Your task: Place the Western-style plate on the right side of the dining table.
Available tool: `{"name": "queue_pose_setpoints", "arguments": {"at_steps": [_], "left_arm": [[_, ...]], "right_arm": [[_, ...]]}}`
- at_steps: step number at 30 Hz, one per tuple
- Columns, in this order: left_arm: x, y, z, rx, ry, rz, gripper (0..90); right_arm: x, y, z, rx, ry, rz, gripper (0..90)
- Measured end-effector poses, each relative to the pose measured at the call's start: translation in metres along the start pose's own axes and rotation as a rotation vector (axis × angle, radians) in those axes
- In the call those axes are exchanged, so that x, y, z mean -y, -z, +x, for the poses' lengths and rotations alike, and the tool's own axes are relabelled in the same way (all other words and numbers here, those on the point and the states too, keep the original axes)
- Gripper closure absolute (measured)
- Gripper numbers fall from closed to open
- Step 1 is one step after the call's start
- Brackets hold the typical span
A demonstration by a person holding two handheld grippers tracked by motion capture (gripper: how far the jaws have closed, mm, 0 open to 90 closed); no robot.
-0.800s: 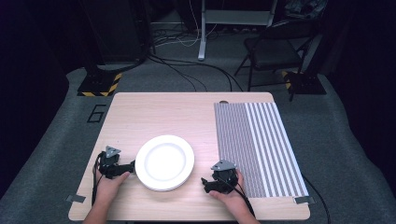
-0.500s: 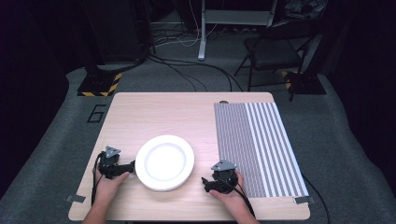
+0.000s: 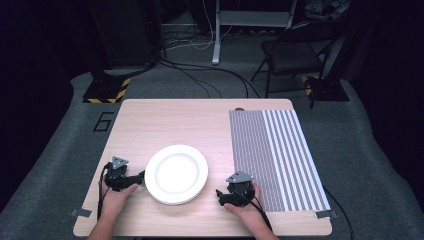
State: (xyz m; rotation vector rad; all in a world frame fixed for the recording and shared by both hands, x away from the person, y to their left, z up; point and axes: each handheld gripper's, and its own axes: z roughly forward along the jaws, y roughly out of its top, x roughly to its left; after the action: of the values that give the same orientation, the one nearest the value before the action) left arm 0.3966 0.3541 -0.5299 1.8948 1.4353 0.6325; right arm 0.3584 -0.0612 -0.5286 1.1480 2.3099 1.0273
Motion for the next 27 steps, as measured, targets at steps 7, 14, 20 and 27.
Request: {"name": "queue_pose_setpoints", "arguments": {"at_steps": [7, 14, 20, 27], "left_arm": [[0.0, 0.007, 0.007, 0.005, 0.076, -0.007, 32.7], [-0.008, 0.022, 0.009, 0.038, 0.142, 0.025, 41.3], [-0.024, 0.032, 0.003, 0.039, 0.131, 0.062, 47.7], [-0.038, 0.034, -0.001, 0.085, 0.194, 0.064, 52.2]], "right_arm": [[-0.001, 0.002, 0.001, 0.016, -0.022, -0.006, 31.8], [-0.007, 0.006, 0.005, -0.019, -0.034, 0.031, 34.6], [-0.02, 0.007, 0.005, -0.005, -0.057, 0.038, 39.3], [-0.038, 0.005, -0.005, -0.04, -0.088, 0.031, 47.8]]}}
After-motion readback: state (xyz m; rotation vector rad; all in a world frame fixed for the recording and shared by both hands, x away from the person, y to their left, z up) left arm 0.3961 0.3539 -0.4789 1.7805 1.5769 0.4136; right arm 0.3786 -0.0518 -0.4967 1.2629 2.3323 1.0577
